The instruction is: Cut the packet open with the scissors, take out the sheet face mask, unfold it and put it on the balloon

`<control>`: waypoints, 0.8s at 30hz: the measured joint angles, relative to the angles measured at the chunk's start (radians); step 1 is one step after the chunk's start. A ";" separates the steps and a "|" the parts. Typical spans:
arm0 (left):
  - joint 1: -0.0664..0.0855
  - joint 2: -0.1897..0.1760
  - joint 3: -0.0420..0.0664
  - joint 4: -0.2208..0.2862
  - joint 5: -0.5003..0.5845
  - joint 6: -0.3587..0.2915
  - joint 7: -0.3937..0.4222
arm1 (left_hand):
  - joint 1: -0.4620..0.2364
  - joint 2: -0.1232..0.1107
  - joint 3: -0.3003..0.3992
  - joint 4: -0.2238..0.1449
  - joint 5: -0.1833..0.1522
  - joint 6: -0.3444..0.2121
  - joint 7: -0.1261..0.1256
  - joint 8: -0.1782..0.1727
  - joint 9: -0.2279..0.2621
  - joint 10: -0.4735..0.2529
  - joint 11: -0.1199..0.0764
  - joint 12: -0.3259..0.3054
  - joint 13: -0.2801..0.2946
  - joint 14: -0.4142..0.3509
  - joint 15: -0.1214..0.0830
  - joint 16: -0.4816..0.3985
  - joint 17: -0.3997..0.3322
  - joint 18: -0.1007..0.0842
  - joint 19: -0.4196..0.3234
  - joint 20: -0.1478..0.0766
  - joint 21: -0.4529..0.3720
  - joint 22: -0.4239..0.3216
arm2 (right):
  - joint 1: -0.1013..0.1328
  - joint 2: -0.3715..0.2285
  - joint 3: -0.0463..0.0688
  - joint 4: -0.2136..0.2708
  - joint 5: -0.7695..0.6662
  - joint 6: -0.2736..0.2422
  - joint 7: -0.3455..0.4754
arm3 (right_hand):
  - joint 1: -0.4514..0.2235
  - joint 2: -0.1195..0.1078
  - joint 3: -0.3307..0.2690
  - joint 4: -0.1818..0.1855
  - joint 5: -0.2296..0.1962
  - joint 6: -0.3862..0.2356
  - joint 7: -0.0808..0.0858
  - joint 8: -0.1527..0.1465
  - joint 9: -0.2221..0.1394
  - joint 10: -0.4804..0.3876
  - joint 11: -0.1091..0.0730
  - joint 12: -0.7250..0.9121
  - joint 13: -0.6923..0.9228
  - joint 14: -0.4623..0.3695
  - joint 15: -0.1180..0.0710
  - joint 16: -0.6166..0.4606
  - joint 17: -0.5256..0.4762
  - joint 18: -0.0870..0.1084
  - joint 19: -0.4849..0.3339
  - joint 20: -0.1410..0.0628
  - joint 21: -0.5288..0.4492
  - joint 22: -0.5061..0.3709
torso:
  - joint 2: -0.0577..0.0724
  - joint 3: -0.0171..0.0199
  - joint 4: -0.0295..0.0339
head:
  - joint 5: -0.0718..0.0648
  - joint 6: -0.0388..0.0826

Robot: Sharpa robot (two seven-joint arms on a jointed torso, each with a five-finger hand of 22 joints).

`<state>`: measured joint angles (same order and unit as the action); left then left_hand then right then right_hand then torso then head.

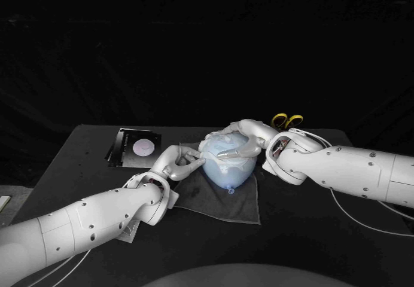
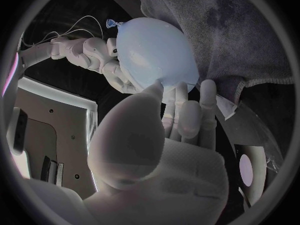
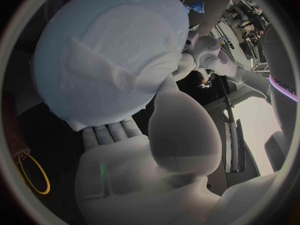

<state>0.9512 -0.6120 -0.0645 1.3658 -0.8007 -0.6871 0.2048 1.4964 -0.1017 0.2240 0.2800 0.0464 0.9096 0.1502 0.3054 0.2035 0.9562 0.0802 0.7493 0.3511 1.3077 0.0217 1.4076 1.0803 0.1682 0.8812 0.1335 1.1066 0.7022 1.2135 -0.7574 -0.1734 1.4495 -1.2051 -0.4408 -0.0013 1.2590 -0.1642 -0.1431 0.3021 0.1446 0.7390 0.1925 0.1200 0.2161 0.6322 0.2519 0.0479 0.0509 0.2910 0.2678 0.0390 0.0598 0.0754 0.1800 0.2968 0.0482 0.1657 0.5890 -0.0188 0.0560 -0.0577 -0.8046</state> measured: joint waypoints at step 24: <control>0.000 0.008 0.000 -0.004 0.028 -0.040 -0.005 | 0.105 0.022 0.174 -0.056 -0.002 0.116 -0.045 0.076 0.012 0.105 -0.042 -0.001 -0.002 0.142 -0.052 0.085 0.222 -0.022 0.186 -0.046 0.152 0.230 | 0.000 0.001 0.000 0.000 0.000 0.001 -0.001 | 0.000 0.000 0.000 0.000 0.000 0.002 0.002 -0.001 -0.001 0.000 0.000 -0.001 0.000 0.000 0.000 0.000 0.000 0.000 0.000 0.000 0.000 0.000 | 0.000 0.0001 0.0004 | 0.001 0.000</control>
<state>0.9515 -0.6039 -0.0640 1.3618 -0.7727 -0.7269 0.2003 1.6018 -0.0802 0.3984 0.2239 0.0446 1.0260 0.1051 0.3819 0.2160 1.0610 0.0379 0.7485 0.3487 1.4496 -0.0304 1.4926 1.3027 0.1460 1.0672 0.0877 1.2582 0.9321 1.2133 -0.7566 -0.1733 1.4497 -1.2048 -0.4402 -0.0021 1.2590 -0.1642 -0.1431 0.3021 0.1446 0.7412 0.1948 0.1190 0.2156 0.6321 0.2519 0.0472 0.0513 0.2910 0.2678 0.0390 0.0601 0.0753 0.1800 0.2968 0.0482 0.1659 0.5887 -0.0187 0.0564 -0.0568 -0.8046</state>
